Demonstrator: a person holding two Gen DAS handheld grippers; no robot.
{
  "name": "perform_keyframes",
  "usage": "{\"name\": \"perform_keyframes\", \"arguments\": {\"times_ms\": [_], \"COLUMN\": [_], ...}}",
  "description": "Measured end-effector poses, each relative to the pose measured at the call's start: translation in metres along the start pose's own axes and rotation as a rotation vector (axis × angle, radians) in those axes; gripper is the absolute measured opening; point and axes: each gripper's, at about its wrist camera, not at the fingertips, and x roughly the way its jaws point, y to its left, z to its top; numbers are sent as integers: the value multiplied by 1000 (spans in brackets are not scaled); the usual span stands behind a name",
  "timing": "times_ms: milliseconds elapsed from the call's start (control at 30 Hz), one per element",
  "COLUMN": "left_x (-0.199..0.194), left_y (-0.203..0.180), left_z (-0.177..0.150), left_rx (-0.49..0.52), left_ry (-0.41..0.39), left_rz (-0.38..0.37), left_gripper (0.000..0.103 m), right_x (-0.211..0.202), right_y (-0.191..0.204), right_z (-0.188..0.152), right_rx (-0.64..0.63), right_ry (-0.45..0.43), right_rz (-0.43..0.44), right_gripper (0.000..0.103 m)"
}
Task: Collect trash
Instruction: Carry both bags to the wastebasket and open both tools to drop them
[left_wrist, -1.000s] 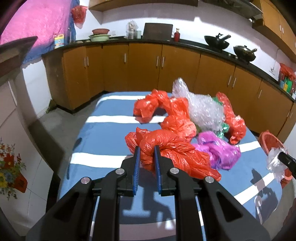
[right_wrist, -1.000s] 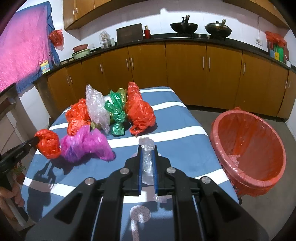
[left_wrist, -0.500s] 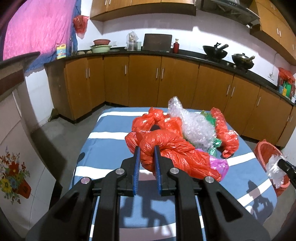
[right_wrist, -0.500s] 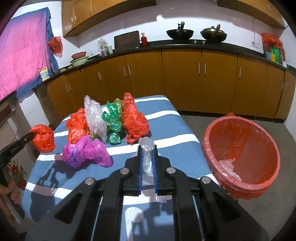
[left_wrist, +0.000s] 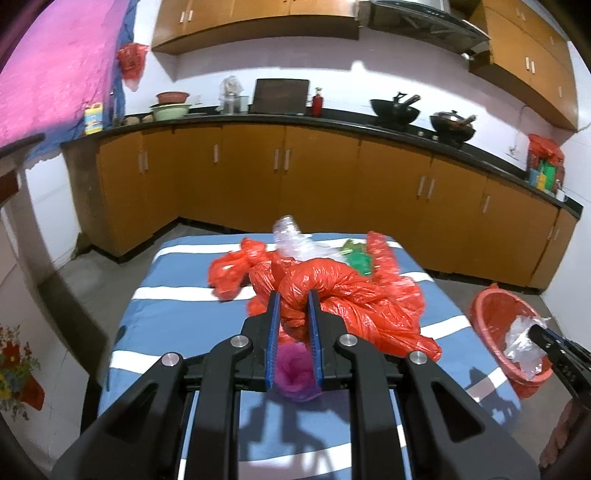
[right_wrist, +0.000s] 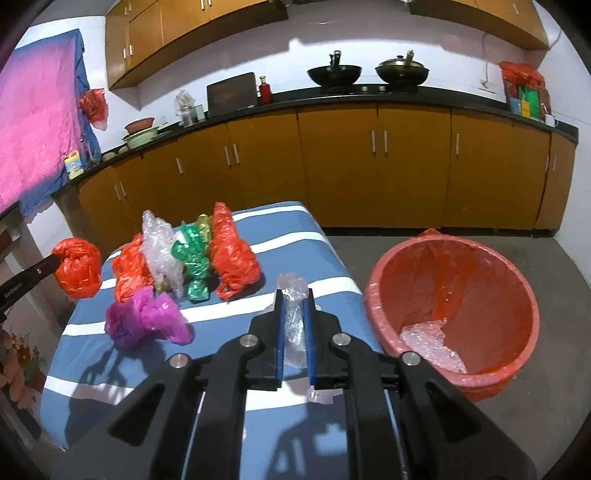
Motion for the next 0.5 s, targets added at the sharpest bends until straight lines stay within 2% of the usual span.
{"name": "perform_keyframes", "arguments": {"times_ms": [300,500], "left_x": [4,15], "left_y": [-45,-90], "left_z": [3,3], "left_rx": [44,88], "left_ry": [0,17], "left_rz": [-80,-154], "left_gripper": [15,15], "right_x": [-3,-6], "right_y": [-36,-74], "right_z": [6,12], "right_rx": [29,58], "right_ry": [-20,-38], "right_rz": [-59,-129], "right_gripper": [10,10]}}
